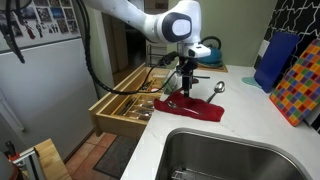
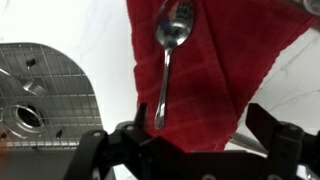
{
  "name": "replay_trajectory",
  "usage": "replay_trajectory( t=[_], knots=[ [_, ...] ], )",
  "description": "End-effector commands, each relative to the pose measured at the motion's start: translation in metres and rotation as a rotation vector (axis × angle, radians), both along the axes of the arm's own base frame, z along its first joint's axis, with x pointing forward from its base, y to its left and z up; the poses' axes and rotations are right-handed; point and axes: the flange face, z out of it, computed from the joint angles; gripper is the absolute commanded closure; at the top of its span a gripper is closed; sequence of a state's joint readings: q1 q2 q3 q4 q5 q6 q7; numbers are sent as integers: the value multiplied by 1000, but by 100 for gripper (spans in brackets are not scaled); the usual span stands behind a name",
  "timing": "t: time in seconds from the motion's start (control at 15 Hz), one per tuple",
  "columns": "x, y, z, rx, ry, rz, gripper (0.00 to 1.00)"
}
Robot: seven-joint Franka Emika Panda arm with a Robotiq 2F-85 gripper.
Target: Put the tea spoon on the red towel fold it and then put it in the open drawer
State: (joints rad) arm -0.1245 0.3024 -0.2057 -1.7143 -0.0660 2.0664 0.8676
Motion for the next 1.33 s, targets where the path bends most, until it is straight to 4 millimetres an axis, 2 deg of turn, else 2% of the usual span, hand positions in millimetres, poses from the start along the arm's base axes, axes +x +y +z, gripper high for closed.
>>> replay_trajectory(
  t=[0.0, 0.33, 0.6, 0.73, 0.8, 0.87, 1.27],
  knots=[
    [26, 8, -23, 106, -10, -31, 0],
    [57, 24, -40, 160, -41, -52, 0],
    [73, 31, -48, 179, -43, -70, 0],
    [78, 31, -52, 161, -37, -71, 17],
    [80, 31, -54, 156, -33, -69, 32],
    [81, 32, -55, 155, -29, -70, 42],
    [80, 30, -54, 136, 4, -76, 87]
  ],
)
